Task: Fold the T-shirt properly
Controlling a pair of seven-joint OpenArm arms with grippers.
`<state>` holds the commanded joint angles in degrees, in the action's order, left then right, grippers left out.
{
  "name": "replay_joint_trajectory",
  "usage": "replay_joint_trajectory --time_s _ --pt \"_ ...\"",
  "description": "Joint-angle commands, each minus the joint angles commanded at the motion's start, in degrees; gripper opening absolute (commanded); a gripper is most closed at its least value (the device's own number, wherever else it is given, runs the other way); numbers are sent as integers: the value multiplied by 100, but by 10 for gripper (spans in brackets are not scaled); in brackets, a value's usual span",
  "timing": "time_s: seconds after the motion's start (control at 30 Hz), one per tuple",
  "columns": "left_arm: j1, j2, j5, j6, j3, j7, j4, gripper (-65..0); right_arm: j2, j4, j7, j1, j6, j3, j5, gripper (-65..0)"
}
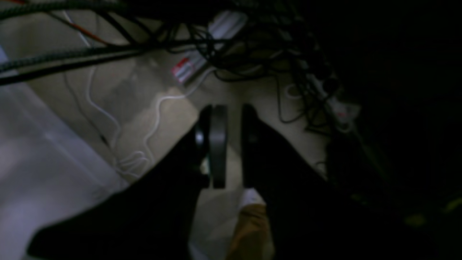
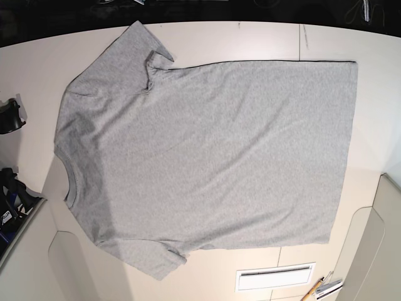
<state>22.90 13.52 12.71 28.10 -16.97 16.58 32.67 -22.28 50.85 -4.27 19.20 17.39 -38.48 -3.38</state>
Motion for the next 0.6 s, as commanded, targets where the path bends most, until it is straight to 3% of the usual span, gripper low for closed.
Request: replay_joint_trajectory --time_s 0.23,0.33,0.47,0.6 --pt "997 2 -2 2 951 767 1720 -534 -756 1484 -7 789 0 0 321 -571" --pt "1517 35 0 2 1298 769 2492 -534 -1145 2120 -138 1084 -2 0 321 -571" --pt "2159 219 42 2 1545 767 3539 -534 -1558 2898 -706 1368 -7 0 323 -571" --pt "2702 367 181 0 1849 855 4575 -534 -1906 3534 -868 1534 -24 0 321 -571"
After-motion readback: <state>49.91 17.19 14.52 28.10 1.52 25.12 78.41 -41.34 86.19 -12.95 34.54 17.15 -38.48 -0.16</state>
